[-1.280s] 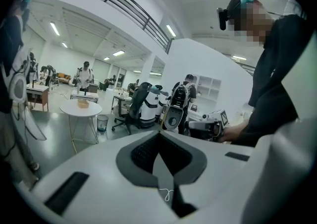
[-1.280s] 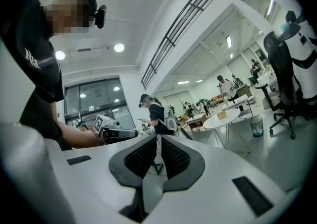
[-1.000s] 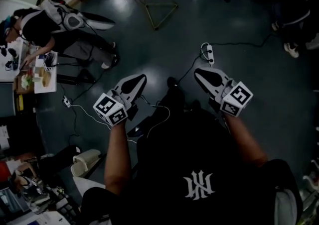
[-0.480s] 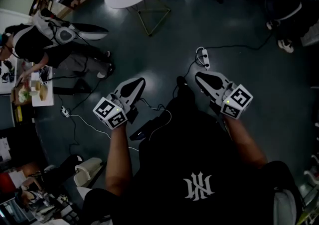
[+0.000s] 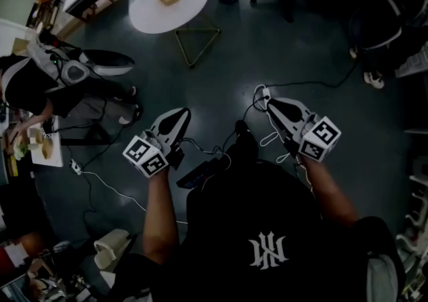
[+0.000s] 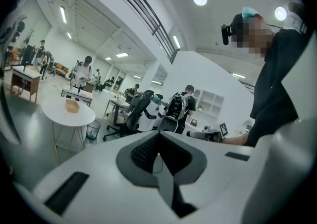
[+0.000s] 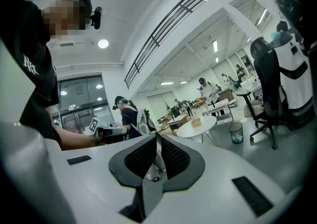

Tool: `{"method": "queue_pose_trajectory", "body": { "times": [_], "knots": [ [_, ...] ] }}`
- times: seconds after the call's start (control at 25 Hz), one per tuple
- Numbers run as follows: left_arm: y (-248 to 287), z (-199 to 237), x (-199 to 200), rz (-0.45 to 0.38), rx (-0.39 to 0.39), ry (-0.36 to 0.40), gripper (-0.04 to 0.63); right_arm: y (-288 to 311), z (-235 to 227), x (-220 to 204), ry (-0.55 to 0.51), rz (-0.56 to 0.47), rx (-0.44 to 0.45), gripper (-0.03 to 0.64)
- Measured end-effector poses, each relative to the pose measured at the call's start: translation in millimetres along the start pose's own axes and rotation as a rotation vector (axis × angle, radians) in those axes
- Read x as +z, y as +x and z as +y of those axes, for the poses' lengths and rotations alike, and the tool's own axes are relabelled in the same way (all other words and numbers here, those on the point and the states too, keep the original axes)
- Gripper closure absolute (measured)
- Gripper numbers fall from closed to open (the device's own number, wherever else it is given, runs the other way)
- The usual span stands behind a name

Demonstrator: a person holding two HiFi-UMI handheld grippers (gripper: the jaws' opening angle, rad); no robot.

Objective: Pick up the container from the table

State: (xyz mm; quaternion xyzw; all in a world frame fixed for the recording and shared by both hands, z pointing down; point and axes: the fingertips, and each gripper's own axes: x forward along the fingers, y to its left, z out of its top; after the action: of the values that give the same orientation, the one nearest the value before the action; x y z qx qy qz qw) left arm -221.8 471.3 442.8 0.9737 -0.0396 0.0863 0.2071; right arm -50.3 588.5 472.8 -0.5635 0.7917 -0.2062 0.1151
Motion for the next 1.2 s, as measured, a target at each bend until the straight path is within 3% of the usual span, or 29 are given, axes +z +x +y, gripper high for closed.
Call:
{"method": "queue_pose_trajectory", "body": {
  "times": [0.28, 0.6, 1.2],
  "knots": [
    [54.5, 69.7, 55.5, -0.061, -0.014, 0.019, 0.594, 66.3, -58.7, 53.3, -0.064, 0.035, 0.021, 0.563],
    [54.9, 128.1, 88.5, -0.126, 0.045, -0.017, 0.594, 124.0, -94.0, 97.9, -0.109, 0.033, 0.049, 0.562],
    [115.9, 265.4, 131.0, -0.073, 0.147, -0.052, 0.594, 259.1, -199.0, 132.9, -0.066, 0.066, 0.133, 0.561]
  ]
}}
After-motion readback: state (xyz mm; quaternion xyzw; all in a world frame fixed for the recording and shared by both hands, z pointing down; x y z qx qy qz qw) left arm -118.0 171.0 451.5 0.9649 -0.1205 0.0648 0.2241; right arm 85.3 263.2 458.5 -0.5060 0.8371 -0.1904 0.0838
